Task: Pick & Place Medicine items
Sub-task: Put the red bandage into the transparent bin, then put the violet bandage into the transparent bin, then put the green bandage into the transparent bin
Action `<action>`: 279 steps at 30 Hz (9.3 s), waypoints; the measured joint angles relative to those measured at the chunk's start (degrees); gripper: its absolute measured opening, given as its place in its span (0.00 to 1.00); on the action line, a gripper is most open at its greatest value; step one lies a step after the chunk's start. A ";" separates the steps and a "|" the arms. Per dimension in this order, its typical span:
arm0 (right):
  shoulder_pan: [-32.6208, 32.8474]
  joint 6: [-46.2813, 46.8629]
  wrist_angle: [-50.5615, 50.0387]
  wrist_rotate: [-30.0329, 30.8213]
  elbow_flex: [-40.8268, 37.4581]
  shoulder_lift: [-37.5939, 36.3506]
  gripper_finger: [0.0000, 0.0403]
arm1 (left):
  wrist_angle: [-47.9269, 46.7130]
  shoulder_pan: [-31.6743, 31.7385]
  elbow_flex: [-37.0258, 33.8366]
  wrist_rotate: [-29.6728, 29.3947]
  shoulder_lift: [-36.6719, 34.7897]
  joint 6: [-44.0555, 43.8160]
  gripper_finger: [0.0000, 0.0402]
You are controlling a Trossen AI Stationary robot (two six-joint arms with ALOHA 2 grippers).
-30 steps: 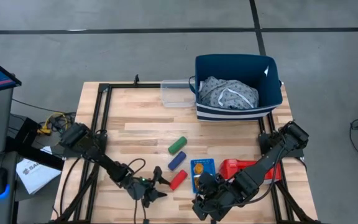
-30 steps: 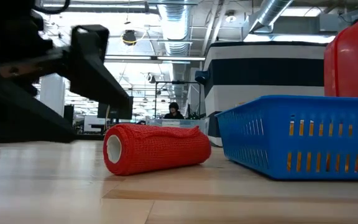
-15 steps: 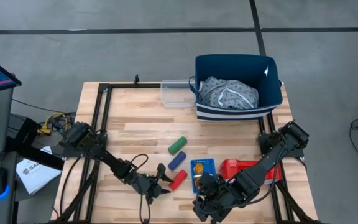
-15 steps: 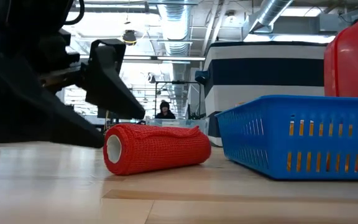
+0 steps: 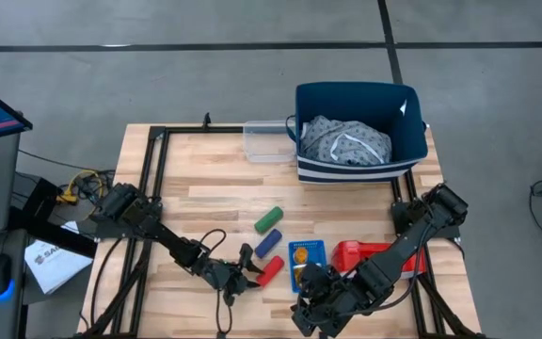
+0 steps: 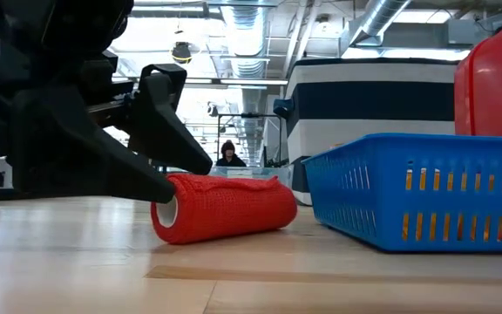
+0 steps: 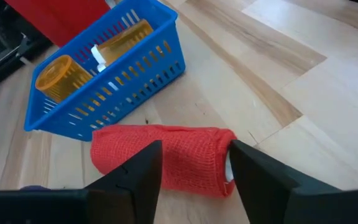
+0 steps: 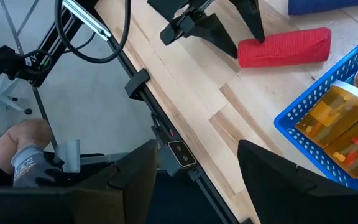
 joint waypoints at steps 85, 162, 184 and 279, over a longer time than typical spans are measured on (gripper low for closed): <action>1.64 0.16 1.74 3.08 -0.02 0.22 0.54 | -10.07 7.50 -0.07 -10.86 -2.14 -25.98 0.67; -0.33 1.66 4.20 7.34 0.00 0.46 0.54 | -31.69 76.70 21.42 48.13 -6.00 -17.92 0.31; -0.29 0.13 4.49 7.56 0.00 0.46 0.54 | -32.07 77.09 21.75 47.98 -4.70 -8.72 0.65; -0.31 -3.89 8.43 2.82 0.00 0.46 0.54 | -16.11 39.51 -3.37 -0.19 -31.39 -7.97 0.27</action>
